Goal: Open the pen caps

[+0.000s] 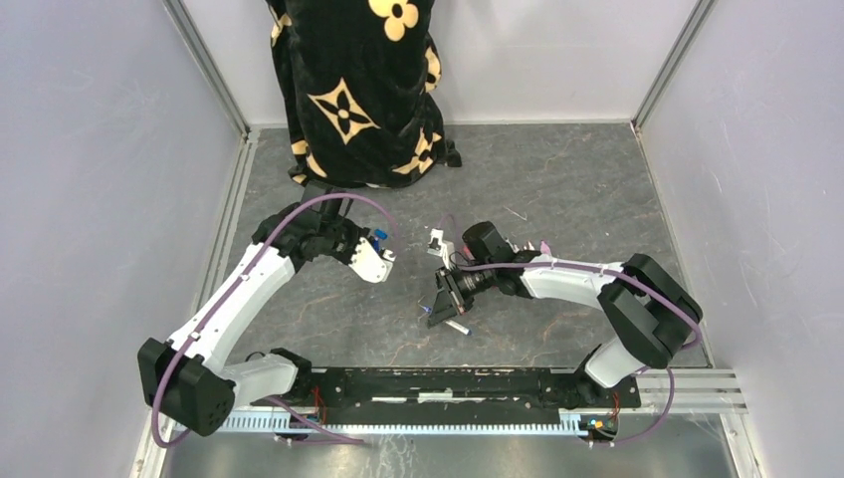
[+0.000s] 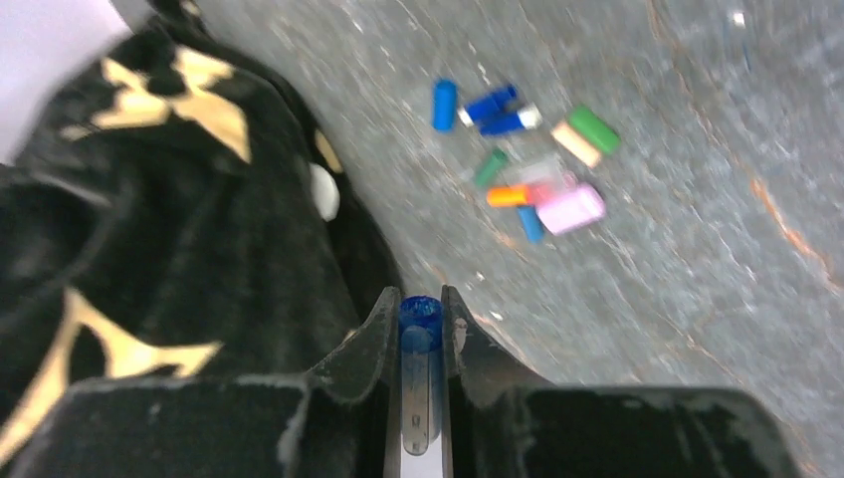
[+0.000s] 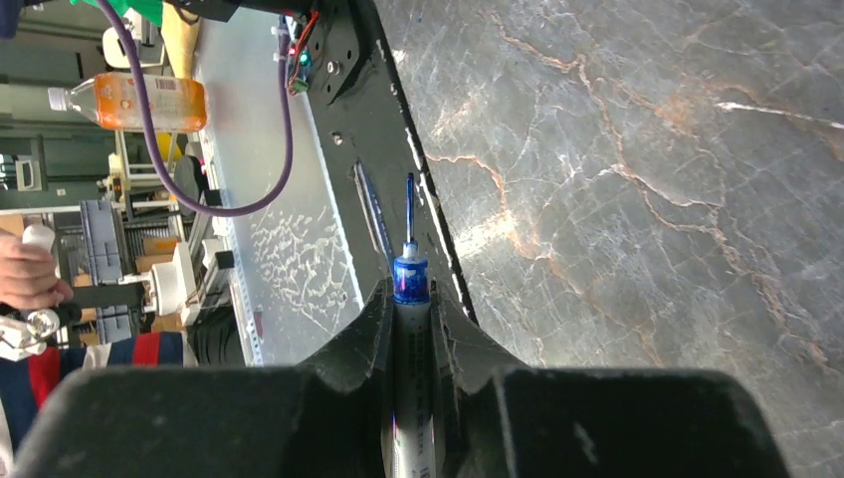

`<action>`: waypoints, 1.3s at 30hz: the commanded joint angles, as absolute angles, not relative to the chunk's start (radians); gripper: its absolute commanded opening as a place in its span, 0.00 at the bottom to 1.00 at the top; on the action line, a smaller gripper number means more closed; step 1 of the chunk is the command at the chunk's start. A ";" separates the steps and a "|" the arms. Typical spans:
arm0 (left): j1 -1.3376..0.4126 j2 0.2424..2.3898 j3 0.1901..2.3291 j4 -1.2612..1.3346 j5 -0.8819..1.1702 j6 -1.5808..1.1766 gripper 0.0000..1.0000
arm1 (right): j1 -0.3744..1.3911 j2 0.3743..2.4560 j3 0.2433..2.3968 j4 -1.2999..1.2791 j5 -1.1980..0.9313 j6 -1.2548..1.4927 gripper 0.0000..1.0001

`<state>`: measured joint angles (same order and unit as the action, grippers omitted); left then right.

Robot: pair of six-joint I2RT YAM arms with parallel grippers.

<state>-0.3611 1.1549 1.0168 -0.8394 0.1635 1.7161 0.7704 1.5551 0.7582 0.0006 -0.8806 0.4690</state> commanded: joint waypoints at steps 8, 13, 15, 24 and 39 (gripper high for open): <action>-0.506 1.161 1.142 -0.915 0.308 1.527 0.02 | 0.715 1.541 0.816 0.091 -0.940 0.403 0.00; -0.506 1.220 1.114 -0.888 0.313 1.444 0.02 | 0.622 1.565 0.873 -0.123 -0.795 0.300 0.00; -0.508 1.286 1.120 -0.878 0.286 1.387 0.02 | 0.541 1.553 0.879 -0.178 -0.652 0.287 0.00; -0.510 1.604 1.186 -0.796 0.213 1.207 0.16 | 0.493 1.570 0.975 -0.168 -0.165 0.254 0.04; -0.484 1.785 1.154 -0.632 0.225 1.097 0.40 | 0.523 1.719 0.940 -0.045 0.037 0.199 0.07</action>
